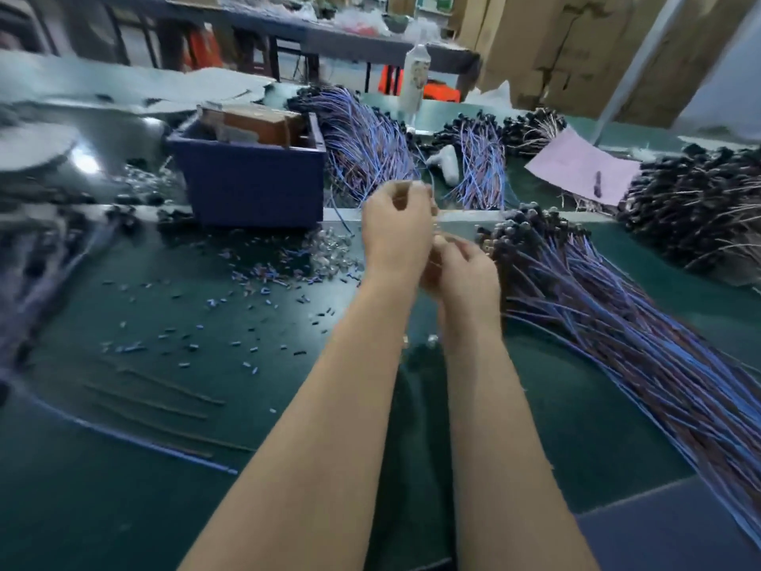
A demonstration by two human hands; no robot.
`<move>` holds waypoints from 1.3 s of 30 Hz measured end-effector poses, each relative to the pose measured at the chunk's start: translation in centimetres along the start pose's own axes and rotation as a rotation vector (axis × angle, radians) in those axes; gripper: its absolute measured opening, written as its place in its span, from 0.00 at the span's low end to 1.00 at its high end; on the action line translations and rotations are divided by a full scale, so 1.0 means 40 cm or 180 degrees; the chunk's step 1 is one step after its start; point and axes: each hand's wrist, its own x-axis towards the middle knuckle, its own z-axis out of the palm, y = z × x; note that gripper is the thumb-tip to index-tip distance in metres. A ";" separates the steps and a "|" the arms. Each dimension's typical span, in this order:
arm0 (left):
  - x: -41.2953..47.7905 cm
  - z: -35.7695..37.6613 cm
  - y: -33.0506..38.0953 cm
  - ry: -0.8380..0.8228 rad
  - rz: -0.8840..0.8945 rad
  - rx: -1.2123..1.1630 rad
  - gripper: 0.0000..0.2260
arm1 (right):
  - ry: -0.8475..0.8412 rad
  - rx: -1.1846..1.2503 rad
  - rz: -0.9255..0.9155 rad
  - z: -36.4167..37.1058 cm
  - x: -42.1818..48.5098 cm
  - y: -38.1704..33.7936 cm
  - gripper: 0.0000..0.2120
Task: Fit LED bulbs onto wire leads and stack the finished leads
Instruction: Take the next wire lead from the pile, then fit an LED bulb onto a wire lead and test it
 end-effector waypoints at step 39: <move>0.071 -0.580 0.011 0.1583 -0.0904 -0.0344 0.14 | -0.1892 -0.1648 -0.0862 0.537 -0.150 0.068 0.09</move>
